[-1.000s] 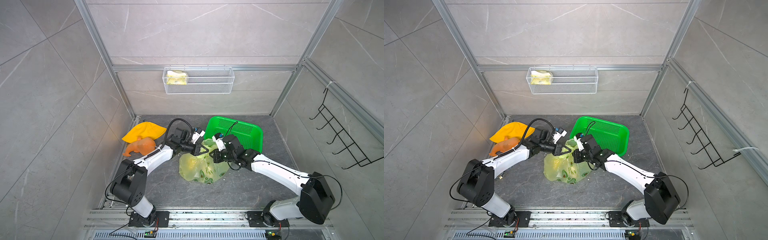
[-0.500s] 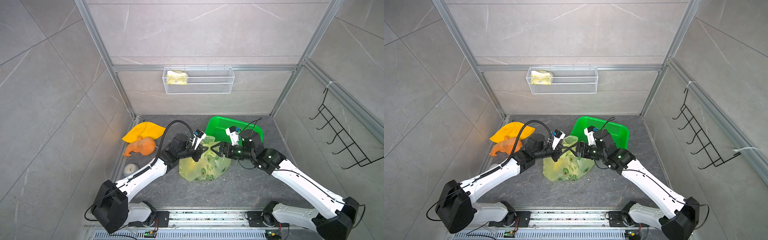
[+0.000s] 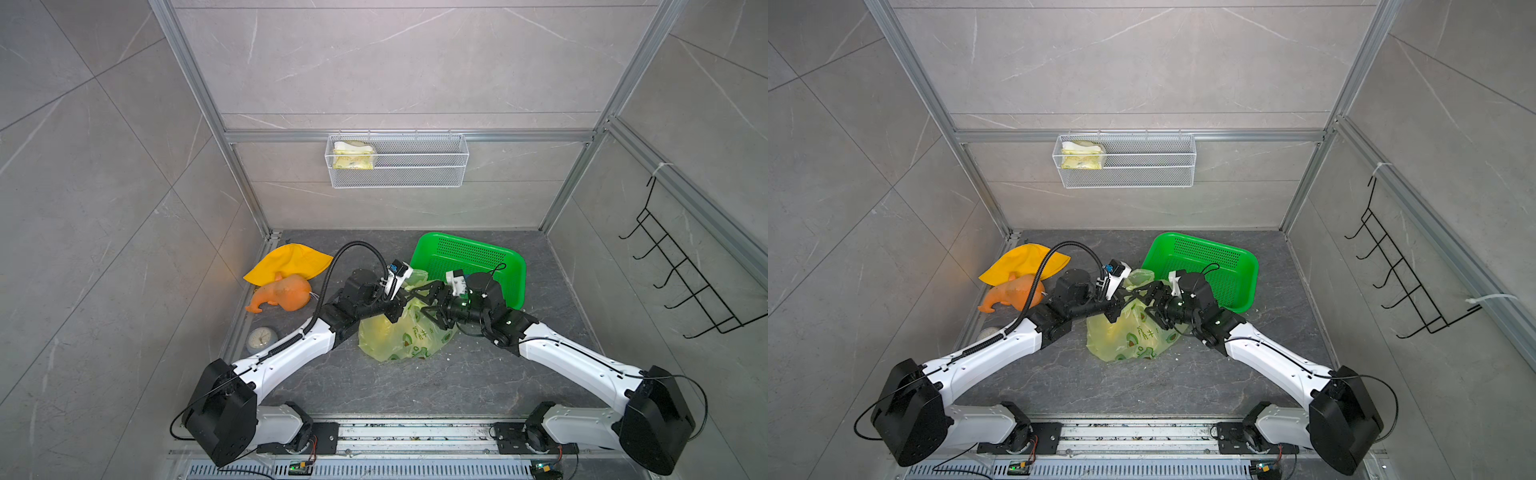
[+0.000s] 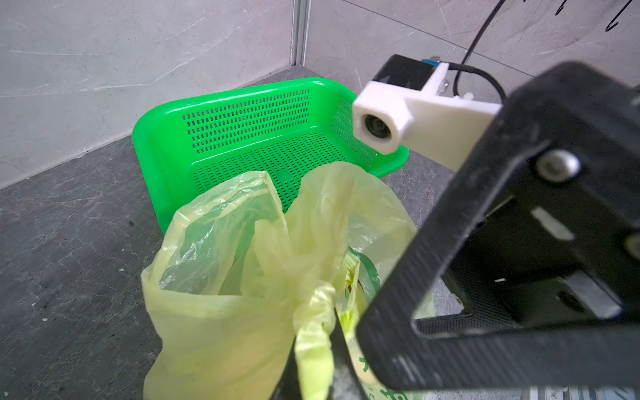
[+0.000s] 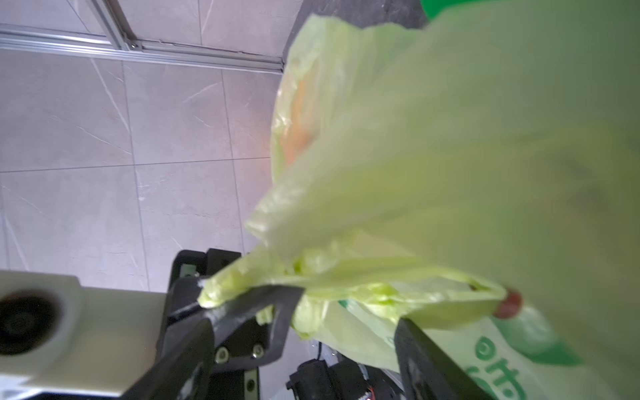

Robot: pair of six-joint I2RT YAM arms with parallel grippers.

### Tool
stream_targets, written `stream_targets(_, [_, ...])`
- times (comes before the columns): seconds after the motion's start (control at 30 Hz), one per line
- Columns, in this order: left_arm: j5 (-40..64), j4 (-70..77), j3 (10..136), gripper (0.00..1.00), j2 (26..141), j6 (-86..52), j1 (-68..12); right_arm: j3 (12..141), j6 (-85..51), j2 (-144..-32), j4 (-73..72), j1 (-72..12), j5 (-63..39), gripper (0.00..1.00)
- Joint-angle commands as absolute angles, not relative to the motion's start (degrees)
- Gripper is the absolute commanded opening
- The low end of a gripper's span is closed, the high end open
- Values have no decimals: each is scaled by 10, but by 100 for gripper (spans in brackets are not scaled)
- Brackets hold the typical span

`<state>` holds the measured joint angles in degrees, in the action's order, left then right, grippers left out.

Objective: Place the pears into plastic bags & tie knots
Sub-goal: Tie the plastic bag at the center of the board.

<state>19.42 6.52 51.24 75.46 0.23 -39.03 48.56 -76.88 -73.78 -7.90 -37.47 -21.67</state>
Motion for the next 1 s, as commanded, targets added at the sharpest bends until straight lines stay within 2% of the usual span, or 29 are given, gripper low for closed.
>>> stream_targets(0.0, [199, 92, 514, 0, 747, 19, -395, 479, -808, -758, -185, -376, -204, 83])
stream_targets(0.3, [224, 97, 506, 0, 739, 19, -396, 504, -804, -794, -197, -370, -198, 83])
stream_targets(0.57, [264, 82, 512, 0, 742, 30, -403, 561, -832, -895, -331, -357, -249, 77])
stream_targets(0.6, [268, 78, 513, 0, 743, 30, -404, 568, -829, -899, -334, -356, -257, 74])
stream_targets(0.67, [272, 76, 512, 0, 746, 30, -406, 579, -821, -901, -333, -353, -277, 61])
stream_targets(0.77, [276, 76, 508, 0, 749, 29, -406, 580, -798, -892, -328, -350, -305, 29])
stream_targets(0.87, [279, 76, 505, 0, 754, 21, -407, 569, -762, -882, -324, -339, -352, 5])
stream_targets(0.9, [280, 76, 505, 0, 755, 17, -407, 562, -751, -878, -331, -331, -370, 0])
stream_targets(0.93, [279, 77, 504, 0, 754, 10, -407, 555, -738, -875, -338, -323, -390, 0])
stream_targets(0.97, [274, 77, 503, 5, 751, 1, -407, 551, -723, -873, -341, -316, -410, 0])
